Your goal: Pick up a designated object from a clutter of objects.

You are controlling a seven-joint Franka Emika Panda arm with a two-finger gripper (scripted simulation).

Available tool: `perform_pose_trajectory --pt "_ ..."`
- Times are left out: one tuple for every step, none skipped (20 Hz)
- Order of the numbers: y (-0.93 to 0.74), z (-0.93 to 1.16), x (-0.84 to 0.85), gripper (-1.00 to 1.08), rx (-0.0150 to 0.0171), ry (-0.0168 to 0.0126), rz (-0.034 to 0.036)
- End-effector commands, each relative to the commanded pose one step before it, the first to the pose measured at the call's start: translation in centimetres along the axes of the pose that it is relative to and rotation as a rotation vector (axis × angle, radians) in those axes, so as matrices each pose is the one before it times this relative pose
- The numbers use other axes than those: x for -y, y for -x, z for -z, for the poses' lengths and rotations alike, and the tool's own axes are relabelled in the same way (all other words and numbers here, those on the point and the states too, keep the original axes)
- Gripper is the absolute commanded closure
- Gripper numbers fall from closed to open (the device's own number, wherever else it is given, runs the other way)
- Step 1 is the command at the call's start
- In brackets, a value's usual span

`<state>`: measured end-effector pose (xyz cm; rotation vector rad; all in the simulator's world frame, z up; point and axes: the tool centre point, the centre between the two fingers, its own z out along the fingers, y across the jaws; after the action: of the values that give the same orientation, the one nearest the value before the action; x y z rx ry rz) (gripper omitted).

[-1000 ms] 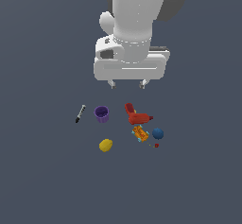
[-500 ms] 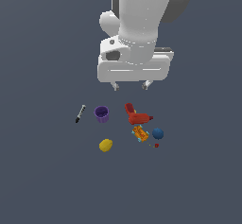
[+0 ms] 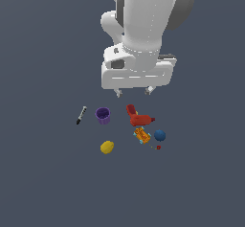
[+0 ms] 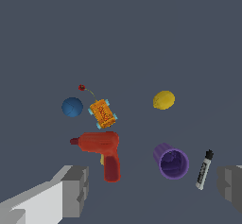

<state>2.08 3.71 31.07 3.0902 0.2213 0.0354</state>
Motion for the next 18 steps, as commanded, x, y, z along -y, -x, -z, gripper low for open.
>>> perform_pose_trajectory --pt "-0.463 -1.131 0.329 -0.92 0.00193 0.00011 0.02450" --pt "-0.241 -0.561 0.161 -0.92 0.00047 0.00001 0.01254" --pt "-0.259 -0.619 0.177 -0.92 0.00049 -0.00005 0.01378" --pt "-0.276 -0.679 0.193 -0.92 0.00053 -0.00016 0.01501" --pt "-0.291 -0.741 0.209 -0.92 0.00057 -0.00030 0.01624" --pt "-0.305 -0.803 0.226 -0.92 0.00058 -0.00044 0.01752" --pt "-0.317 -0.867 0.244 -0.92 0.00059 -0.00062 0.01882" --pt "-0.327 -0.932 0.262 -0.92 0.00059 -0.00083 0.02008" --pt "-0.334 -0.998 0.281 -0.92 0.00057 -0.00107 0.02136" --pt "-0.339 -1.066 0.300 -0.92 0.00054 -0.00134 0.02263" --pt "-0.342 -1.134 0.321 -0.92 0.00049 -0.00164 0.02389" --pt "-0.336 -1.182 0.337 -0.92 0.00042 -0.00195 0.02473" --pt "-0.318 -1.192 0.342 -0.92 0.00032 -0.00220 0.02473" --pt "-0.299 -1.194 0.346 -0.92 0.00020 -0.00244 0.02458" --pt "-0.270 -1.149 0.336 -0.92 0.00008 -0.00256 0.02350" --pt "-0.240 -1.092 0.323 -0.92 -0.00003 -0.00262 0.02218" --pt "-0.213 -1.034 0.310 -0.92 -0.00012 -0.00264 0.02086" --pt "-0.189 -0.974 0.296 -0.92 -0.00021 -0.00264 0.01956"
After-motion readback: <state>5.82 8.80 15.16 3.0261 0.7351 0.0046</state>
